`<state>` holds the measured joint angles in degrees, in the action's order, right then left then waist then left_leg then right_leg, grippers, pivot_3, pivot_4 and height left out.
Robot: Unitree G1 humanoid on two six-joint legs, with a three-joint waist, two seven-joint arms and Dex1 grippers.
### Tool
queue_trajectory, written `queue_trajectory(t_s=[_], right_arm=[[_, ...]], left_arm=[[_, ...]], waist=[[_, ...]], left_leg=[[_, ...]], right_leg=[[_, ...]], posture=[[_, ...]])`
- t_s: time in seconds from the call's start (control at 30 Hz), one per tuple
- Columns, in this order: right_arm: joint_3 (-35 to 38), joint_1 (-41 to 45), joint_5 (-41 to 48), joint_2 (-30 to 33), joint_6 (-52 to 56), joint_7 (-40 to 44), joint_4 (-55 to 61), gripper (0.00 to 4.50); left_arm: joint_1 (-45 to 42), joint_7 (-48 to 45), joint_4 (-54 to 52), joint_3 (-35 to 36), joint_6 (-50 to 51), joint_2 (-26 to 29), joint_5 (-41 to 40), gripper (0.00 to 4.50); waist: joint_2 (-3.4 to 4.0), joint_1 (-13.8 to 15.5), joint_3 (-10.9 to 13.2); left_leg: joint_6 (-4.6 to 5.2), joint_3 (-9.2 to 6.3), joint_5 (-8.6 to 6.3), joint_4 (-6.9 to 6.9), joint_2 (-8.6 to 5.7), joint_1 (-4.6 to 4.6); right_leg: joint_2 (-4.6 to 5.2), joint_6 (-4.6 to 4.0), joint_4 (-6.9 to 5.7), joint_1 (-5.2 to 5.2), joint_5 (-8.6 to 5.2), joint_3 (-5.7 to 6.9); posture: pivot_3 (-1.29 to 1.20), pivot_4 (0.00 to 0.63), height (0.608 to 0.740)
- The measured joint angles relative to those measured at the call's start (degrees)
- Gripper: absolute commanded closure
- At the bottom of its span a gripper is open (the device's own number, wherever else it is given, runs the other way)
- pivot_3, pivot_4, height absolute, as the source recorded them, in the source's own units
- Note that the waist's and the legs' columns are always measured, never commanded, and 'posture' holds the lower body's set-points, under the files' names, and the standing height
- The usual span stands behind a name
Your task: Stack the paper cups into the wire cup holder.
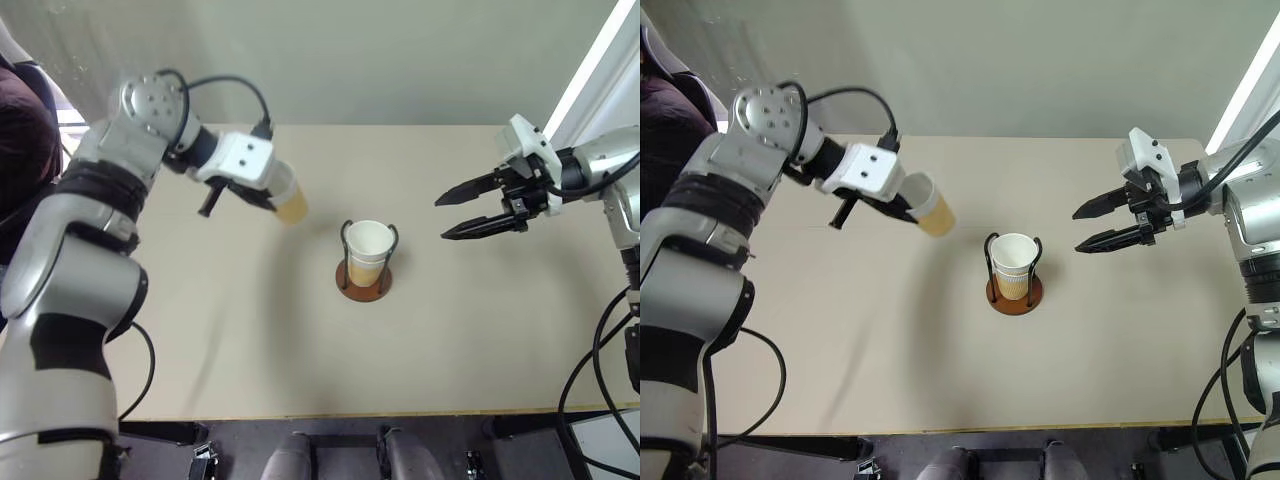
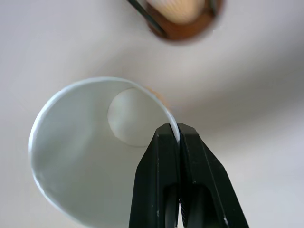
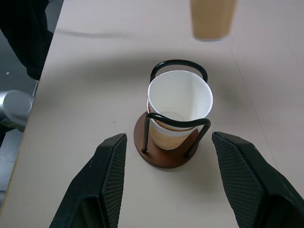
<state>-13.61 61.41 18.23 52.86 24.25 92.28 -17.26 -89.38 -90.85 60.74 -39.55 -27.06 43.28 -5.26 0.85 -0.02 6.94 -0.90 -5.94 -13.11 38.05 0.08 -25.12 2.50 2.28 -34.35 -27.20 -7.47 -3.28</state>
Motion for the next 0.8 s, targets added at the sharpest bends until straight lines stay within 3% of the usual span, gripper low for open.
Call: queue_trajectory(t_s=[0.23, 0.5, 0.8], right_arm=[[-0.03, -0.07, 0.05, 0.96, 0.01, 0.0, 0.13, 1.59], [-1.16, -0.12, 0.95, 3.57, 0.74, 0.0, 1.03, 1.59], [-3.49, -0.18, 2.95, 6.37, 1.14, 0.0, 1.94, 1.59]], left_arm=[[-4.94, -0.01, 0.93, -2.4, -0.06, -3.93, -3.57, 4.45], [-6.49, -0.02, -4.61, -11.08, 2.19, -4.58, -11.92, 4.45], [-7.21, -0.03, -8.32, -14.96, 3.7, -6.67, -17.91, 4.45]], waist=[[0.03, 0.21, 0.02], [0.05, 0.36, 0.04], [0.06, 0.56, 0.07]], left_leg=[[0.16, 0.08, -0.12, 0.02, -0.07, 0.0], [0.29, 0.22, -0.22, 0.18, -0.14, -0.01], [0.34, 0.19, -0.24, 0.35, -0.2, 0.16]], right_leg=[[0.0, 0.18, 0.37, 0.22, 0.02, 0.03], [-0.08, 0.37, 0.42, 0.32, 0.03, 0.07], [0.08, 0.66, 0.39, 0.6, 0.04, 0.0]], posture=[[0.0, 0.15, 0.74], [0.0, 0.15, 0.74], [0.0, 0.15, 0.74]])
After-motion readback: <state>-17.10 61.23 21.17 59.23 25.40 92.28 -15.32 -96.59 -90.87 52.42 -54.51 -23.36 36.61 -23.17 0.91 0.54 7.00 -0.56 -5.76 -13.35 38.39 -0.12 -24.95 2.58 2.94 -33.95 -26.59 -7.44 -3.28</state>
